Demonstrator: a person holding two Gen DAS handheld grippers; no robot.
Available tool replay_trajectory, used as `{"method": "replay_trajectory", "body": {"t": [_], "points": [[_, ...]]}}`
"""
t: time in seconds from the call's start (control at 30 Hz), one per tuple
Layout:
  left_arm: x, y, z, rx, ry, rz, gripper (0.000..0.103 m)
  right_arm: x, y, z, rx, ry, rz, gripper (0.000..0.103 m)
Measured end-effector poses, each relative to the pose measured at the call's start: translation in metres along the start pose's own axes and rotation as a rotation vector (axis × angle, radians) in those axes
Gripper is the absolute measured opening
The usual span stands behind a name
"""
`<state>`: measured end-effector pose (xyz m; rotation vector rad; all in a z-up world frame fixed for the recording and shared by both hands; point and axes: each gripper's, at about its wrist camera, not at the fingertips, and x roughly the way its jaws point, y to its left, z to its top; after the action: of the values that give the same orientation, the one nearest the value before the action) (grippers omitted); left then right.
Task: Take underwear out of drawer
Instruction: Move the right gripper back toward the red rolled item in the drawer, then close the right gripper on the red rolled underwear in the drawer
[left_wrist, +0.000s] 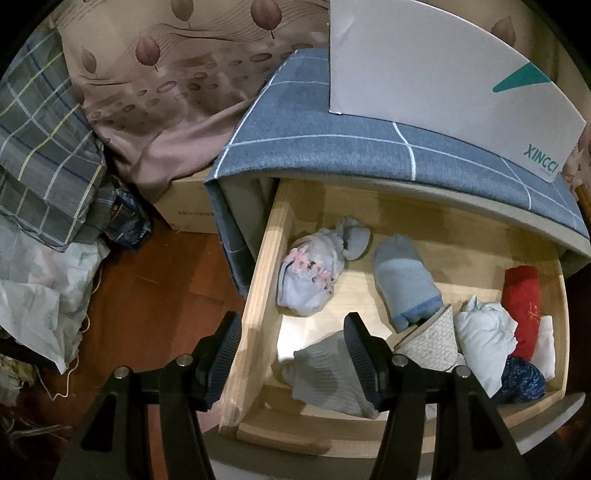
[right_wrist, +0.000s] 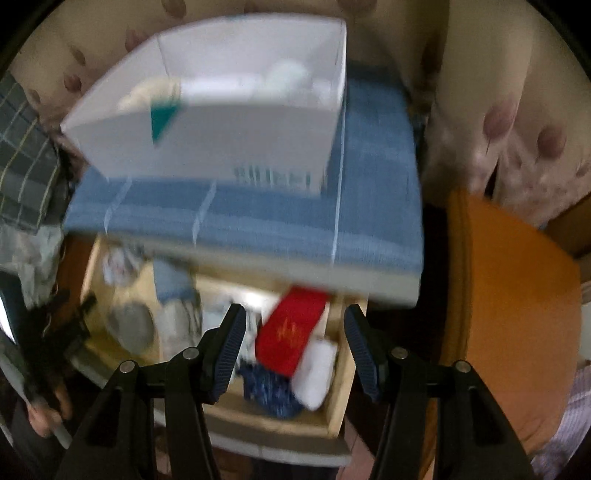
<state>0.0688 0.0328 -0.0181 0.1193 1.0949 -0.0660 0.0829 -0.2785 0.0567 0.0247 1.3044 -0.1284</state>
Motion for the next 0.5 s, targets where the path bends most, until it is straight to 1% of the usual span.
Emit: {"method": "replay_trajectory", "body": {"t": [0.1,0.13,0.2,0.23,0.3,0.37,0.5], "points": [[0.001,0.001,0.0,-0.004,0.002,0.001,0.059,0.029,-0.007,-0.021,0.031,0.08,0.013,0.051],[0.001,0.002,0.001,-0.004,0.003,0.002,0.059,0.037,-0.008,-0.026,0.039,0.095,0.017,0.05],[0.001,0.002,0.001,-0.003,0.004,0.001,0.059,0.052,-0.01,-0.032,0.058,0.123,0.023,0.044],[0.001,0.002,0.001,-0.003,0.003,0.003,0.059,0.06,-0.011,-0.034,0.069,0.137,0.03,0.043],[0.001,0.002,0.001,-0.004,0.004,-0.001,0.059,0.073,-0.009,-0.037,0.081,0.151,0.041,0.038],[0.001,0.003,0.001,-0.007,0.008,-0.004,0.059,0.086,-0.006,-0.039,0.094,0.158,0.041,0.038],[0.002,0.005,0.0,-0.018,0.009,-0.012,0.059,0.107,-0.007,-0.038,0.144,0.157,0.069,0.037]]}}
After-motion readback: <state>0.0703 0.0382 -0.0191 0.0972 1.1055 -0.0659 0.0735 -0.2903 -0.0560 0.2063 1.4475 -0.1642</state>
